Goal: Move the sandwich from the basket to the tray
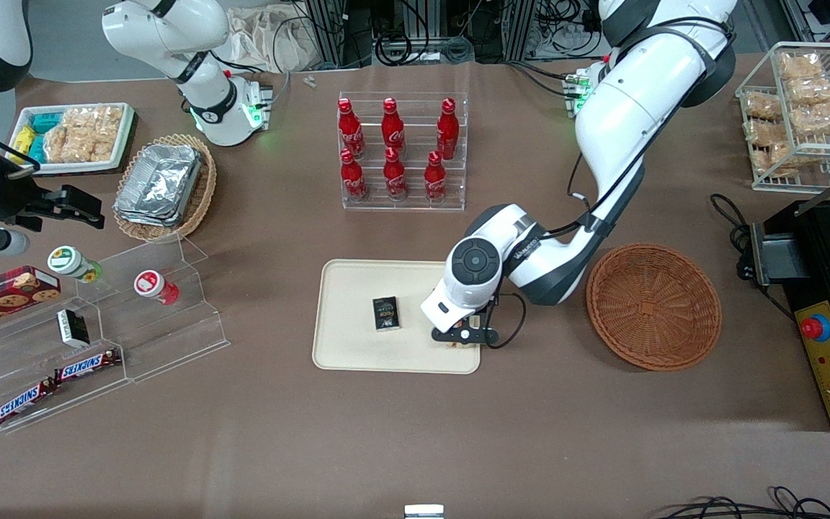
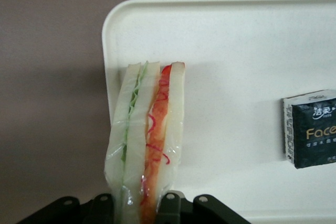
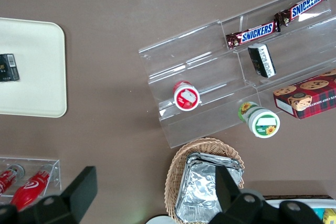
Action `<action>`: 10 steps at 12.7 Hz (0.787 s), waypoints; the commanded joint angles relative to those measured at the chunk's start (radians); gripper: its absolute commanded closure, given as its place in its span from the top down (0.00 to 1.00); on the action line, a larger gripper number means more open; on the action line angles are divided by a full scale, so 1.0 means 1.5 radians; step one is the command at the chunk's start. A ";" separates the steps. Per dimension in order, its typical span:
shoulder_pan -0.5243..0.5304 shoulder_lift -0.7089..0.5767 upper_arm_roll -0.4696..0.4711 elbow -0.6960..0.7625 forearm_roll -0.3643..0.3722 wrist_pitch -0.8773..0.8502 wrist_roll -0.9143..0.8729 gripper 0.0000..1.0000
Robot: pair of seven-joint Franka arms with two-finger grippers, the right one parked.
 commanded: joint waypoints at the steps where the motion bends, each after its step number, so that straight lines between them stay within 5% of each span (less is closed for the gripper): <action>1: -0.011 0.035 0.005 0.056 0.013 -0.007 0.015 0.20; 2: -0.011 0.043 0.005 0.060 0.012 -0.005 0.013 0.48; 3: -0.011 0.045 0.005 0.065 0.013 0.007 0.012 0.90; 4: -0.010 0.043 0.005 0.066 0.013 0.012 0.009 1.00; 10: 0.000 -0.030 0.021 0.066 0.012 -0.009 -0.017 1.00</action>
